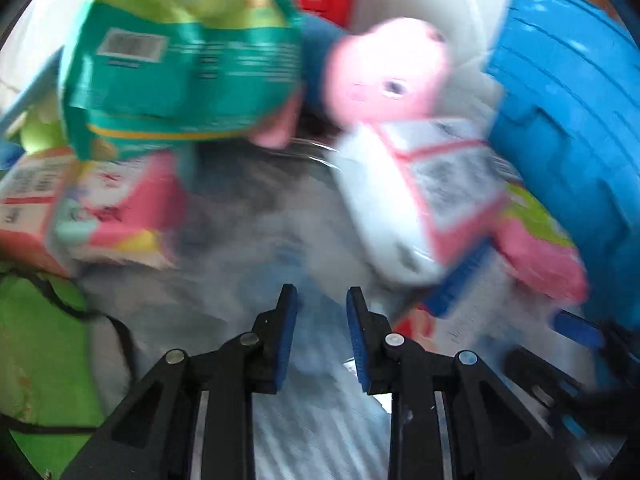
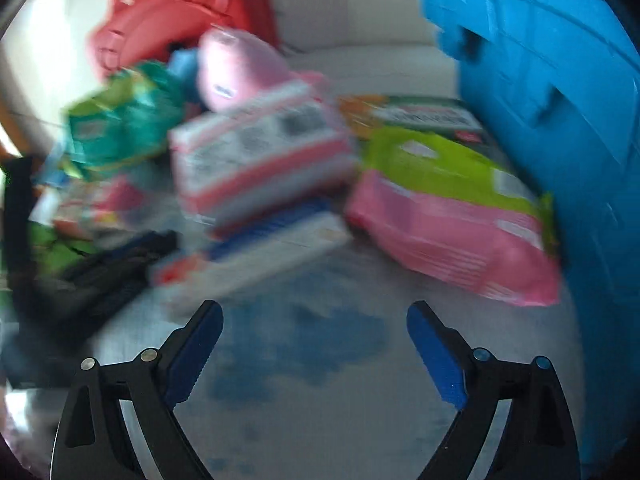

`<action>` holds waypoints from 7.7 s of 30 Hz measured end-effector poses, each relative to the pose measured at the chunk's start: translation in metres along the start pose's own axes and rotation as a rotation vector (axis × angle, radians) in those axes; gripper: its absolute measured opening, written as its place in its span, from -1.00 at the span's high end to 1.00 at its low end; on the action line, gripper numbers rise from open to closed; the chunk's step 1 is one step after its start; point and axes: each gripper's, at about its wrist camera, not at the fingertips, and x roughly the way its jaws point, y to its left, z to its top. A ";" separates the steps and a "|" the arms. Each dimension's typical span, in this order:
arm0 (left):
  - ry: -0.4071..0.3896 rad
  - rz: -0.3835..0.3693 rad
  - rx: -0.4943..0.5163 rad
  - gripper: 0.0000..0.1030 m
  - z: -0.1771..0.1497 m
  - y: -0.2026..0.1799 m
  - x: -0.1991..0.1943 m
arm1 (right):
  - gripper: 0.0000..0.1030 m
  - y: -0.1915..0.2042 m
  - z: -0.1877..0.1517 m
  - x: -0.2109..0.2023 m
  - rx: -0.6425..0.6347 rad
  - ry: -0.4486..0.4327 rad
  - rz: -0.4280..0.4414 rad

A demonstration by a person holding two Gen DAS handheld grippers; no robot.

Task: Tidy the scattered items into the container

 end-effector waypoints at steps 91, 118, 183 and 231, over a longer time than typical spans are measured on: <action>-0.451 0.145 -0.046 0.66 -0.053 -0.060 -0.355 | 0.25 0.063 -0.057 -0.362 -0.216 -0.529 0.121; -0.144 -0.067 0.194 0.66 0.059 -0.458 -0.224 | 0.25 -0.335 -0.011 -0.396 -0.105 -0.494 -0.092; -0.436 0.542 -0.353 -0.21 -0.158 -0.032 -0.437 | -1.00 -0.066 -0.077 -0.451 -0.332 -0.677 0.319; -0.085 0.182 -0.064 -0.21 0.047 0.032 -0.117 | -1.00 -0.007 0.006 -0.088 -0.002 -0.124 0.008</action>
